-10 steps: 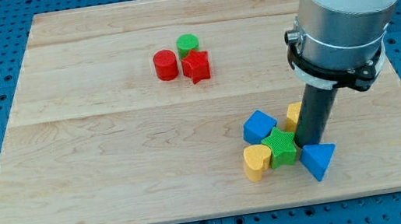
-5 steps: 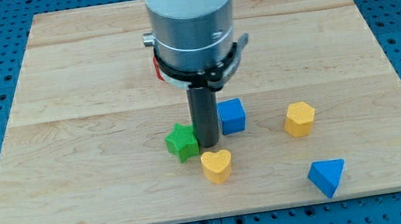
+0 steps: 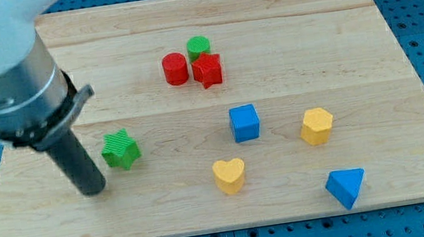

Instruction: Push the green star to the left of the red star at the center of the board

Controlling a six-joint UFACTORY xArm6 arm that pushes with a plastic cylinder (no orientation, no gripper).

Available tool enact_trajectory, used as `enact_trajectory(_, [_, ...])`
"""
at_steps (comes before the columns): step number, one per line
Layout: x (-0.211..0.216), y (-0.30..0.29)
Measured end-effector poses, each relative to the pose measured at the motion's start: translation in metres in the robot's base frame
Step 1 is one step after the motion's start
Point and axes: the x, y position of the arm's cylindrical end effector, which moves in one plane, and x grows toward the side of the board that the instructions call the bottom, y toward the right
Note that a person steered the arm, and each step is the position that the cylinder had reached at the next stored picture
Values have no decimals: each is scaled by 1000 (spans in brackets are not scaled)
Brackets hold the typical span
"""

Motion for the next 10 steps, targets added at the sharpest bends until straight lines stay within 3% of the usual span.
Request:
enact_trajectory(2, [-23,36])
enact_trajectory(4, [17,85])
enact_trajectory(6, [-81,84])
enact_trajectory(7, [-76,82])
enact_trajectory(8, [-60,2])
enact_trajectory(9, [-87,-12])
enact_trajectory(10, [-87,65])
